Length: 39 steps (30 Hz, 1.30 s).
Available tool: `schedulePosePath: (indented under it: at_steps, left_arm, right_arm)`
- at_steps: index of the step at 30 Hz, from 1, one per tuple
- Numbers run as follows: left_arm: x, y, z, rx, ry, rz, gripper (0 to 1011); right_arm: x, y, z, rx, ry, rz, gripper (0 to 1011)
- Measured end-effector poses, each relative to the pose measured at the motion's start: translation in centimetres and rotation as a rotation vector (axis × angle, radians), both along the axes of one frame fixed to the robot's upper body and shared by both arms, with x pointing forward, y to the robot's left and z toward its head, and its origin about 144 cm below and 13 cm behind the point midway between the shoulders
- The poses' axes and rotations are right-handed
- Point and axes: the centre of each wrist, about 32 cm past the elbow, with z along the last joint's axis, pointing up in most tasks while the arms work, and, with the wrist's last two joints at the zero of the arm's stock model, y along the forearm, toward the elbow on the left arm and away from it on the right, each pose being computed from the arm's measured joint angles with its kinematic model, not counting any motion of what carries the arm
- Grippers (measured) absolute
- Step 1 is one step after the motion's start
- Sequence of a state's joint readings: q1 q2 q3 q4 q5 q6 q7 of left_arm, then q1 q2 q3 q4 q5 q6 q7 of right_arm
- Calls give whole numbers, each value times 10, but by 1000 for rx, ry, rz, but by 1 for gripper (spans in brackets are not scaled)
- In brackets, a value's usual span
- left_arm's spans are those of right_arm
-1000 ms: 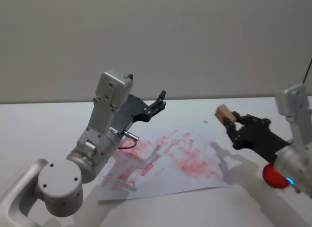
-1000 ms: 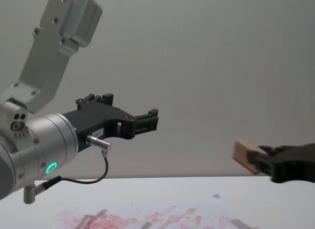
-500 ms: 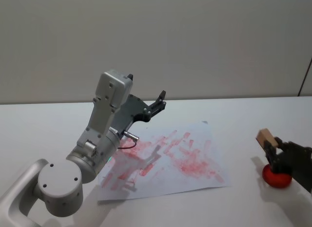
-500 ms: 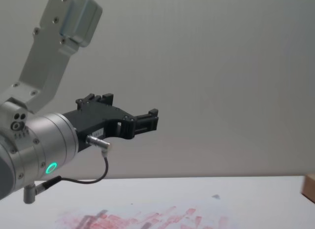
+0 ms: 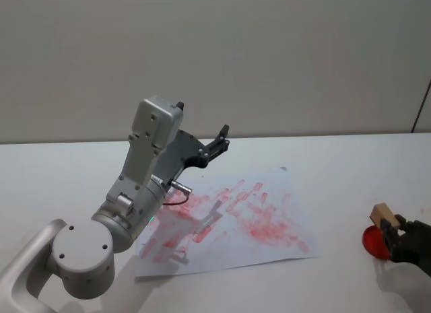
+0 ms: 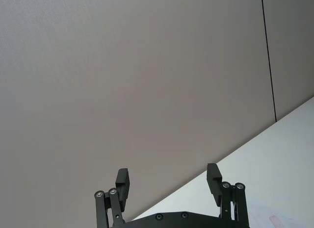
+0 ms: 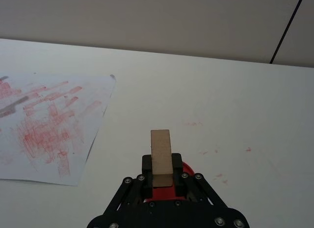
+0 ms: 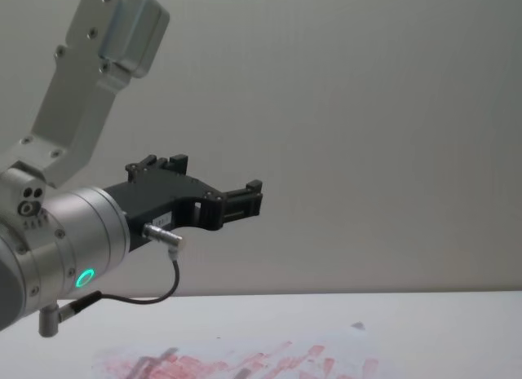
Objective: Use the one hand to pick up the stamp and affix it onto the A4 paper.
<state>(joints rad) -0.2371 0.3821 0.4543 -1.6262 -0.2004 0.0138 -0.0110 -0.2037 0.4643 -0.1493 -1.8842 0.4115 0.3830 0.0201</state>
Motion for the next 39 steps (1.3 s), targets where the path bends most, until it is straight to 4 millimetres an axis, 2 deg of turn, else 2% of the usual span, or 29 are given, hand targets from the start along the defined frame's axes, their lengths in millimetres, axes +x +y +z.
schedulePosePath:
  at_steps: [19,24,27,29,35,36,39]
  left_arm:
    - [0,0,0,0,0,0,1001]
    - [0,0,0,0,0,0,1001]
    - [0,0,0,0,0,0,1001]
    - [0,0,0,0,0,0,1001]
    - [0,0,0,0,0,0,1001]
    - [0,0,0,0,0,0,1001]
    - [0,0,0,0,0,0,1001]
  right_arm:
    - [3,-2,-10,-17,67,7,217]
    - [3,-3,-11,-20,73,8,331]
    - [3,-3,-11,-21,78,9,476]
    - [3,-3,-12,-21,79,9,506]
    - [3,-3,-12,-23,83,9,737]
    - [3,-3,-12,-23,83,9,737]
    - [3,-3,-13,-23,85,9,830]
